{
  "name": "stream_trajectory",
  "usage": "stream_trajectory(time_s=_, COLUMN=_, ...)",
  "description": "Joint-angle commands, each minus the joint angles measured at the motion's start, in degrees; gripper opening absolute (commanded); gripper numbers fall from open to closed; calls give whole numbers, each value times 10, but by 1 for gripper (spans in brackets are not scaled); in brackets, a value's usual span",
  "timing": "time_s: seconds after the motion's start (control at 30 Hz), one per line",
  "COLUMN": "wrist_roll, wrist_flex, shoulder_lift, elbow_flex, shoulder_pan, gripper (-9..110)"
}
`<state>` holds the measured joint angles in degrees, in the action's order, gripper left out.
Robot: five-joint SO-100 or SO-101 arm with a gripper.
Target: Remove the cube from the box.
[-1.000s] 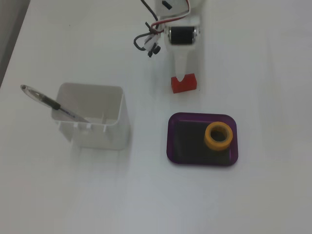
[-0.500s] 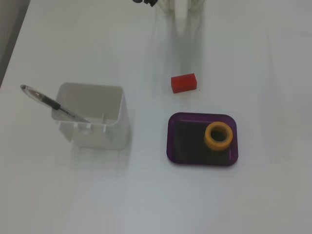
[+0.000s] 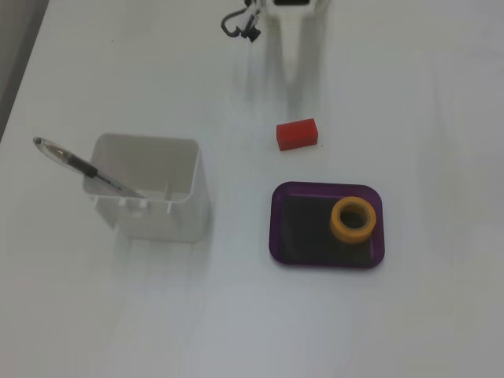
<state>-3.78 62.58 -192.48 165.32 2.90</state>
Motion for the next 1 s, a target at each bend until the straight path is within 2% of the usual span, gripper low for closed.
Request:
stream_trajectory(time_s=0.0, wrist_roll=6, wrist_flex=4, shoulder_lift=-57, elbow_flex=30, shoulder_pan=-4, gripper=11)
stream_trajectory(time_s=0.3, wrist_roll=6, wrist_flex=6, shoulder_lift=-42, elbow_flex=95, shoulder_pan=-10, gripper=10)
stream_trajectory(time_s=0.43, wrist_roll=6, wrist_flex=6, shoulder_lift=-42, elbow_flex=106, shoulder_pan=-9, gripper=-1)
stream_trajectory(time_s=0.97, wrist_roll=1, wrist_flex=-1, shoulder_lift=-42, elbow_flex=110, shoulder_pan=-9, gripper=0)
